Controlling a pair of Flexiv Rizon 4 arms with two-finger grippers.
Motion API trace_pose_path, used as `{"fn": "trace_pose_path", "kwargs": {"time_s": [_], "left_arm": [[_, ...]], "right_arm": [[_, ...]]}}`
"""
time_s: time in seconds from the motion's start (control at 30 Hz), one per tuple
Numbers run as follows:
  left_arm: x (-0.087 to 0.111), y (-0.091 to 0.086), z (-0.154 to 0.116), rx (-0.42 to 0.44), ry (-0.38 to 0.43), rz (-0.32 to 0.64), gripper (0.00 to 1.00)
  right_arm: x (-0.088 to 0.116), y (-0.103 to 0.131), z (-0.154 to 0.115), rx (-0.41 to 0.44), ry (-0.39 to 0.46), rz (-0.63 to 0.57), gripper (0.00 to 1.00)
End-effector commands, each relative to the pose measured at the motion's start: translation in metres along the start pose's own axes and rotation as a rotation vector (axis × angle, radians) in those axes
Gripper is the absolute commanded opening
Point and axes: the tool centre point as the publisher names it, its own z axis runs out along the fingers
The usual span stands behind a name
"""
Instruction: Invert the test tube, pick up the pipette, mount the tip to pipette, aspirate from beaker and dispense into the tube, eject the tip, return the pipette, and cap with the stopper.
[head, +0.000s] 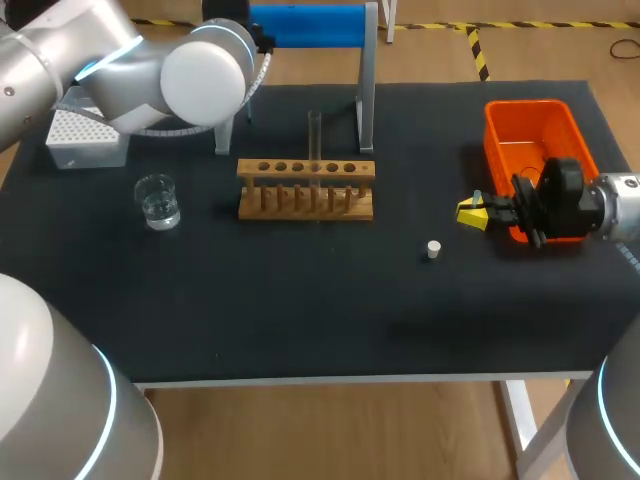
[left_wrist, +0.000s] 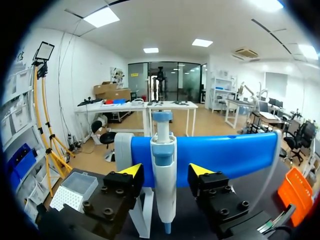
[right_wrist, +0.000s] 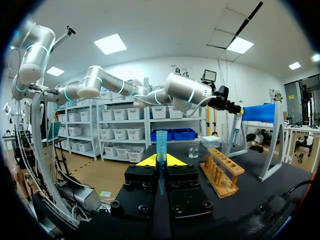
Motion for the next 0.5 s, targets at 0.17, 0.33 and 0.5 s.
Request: {"fn": "trace_pose_path", "kwargs": {"time_s": [0.17,0.33,0.5], "left_arm": [[0.0018,-0.0004,0.0061,-0.004,0.0,-0.003,0.53],[0.002,-0.0006,0.0078,-0.004,-0.001,-0.003,0.52],[0.0022,-0.0006,0.0086,-0.004,-0.002,-0.005,0.52]], "right_arm": [[0.0008,0.0001,-0.0008,0.0,0.0,-0.001,0.0],[0.0008,0.0001,-0.0008,0.0,0.0,-0.001,0.0],[0.0008,0.0001,-0.0008,0.0,0.0,-0.001,0.0]]}}
